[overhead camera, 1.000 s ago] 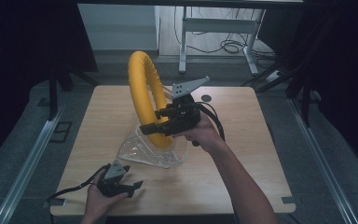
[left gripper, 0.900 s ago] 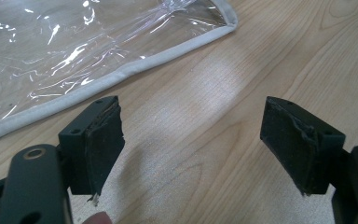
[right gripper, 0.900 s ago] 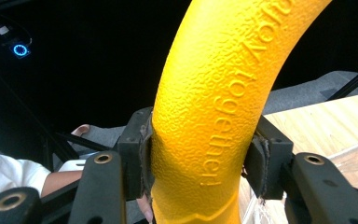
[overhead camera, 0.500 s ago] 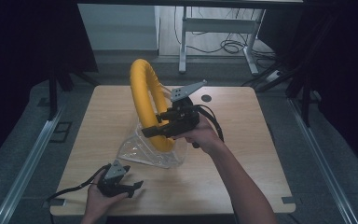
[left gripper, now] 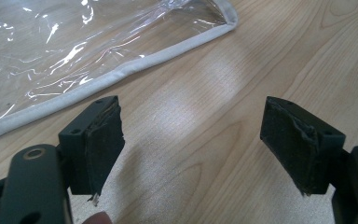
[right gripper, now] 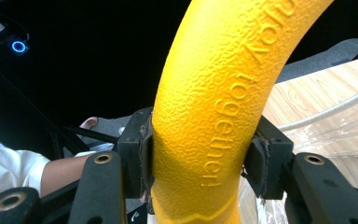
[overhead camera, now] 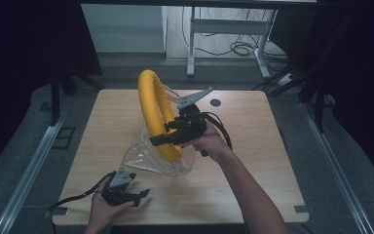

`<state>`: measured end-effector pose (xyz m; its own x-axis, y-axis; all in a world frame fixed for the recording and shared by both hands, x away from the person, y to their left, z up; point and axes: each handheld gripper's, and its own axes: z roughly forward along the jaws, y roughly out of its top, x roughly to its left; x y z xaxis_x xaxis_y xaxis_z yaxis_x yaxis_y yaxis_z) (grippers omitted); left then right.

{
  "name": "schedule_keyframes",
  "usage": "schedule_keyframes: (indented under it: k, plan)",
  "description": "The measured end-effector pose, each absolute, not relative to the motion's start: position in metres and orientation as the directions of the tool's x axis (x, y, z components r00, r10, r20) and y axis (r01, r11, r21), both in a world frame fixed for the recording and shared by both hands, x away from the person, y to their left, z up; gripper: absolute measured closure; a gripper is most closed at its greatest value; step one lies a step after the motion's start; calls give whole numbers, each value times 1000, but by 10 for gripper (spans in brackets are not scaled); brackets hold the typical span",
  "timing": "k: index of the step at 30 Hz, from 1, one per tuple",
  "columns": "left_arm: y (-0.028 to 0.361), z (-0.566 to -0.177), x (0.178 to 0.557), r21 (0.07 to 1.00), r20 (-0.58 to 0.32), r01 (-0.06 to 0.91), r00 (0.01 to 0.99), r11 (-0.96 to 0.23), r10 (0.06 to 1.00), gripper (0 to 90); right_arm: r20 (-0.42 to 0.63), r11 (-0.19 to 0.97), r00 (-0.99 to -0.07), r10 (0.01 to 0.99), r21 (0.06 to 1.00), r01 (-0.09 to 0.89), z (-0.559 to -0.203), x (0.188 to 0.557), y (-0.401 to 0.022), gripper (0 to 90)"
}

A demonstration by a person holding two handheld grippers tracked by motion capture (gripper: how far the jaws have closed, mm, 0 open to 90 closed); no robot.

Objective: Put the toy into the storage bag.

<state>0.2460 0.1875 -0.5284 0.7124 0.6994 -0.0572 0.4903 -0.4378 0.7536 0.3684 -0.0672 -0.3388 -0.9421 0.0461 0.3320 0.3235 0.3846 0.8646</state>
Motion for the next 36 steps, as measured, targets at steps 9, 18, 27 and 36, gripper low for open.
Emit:
schedule_keyframes:
  k: [9, 18, 27, 36]
  plan:
    - [187, -529, 246, 753, -61, 493, 712, -436, 700, 211, 337, 388, -940, 42, 862, 327, -343, 367, -70, 495]
    - [186, -530, 246, 752, -61, 494, 712, -437, 700, 211, 352, 397, -935, 39, 853, 337, -349, 367, -72, 494]
    - [187, -530, 247, 749, -59, 493, 715, -442, 697, 211, 324, 446, -935, 143, 823, 353, -361, 377, -74, 466]
    - [186, -531, 247, 745, -59, 496, 716, -447, 696, 211, 297, 380, -932, 206, 854, 356, -363, 384, -82, 438]
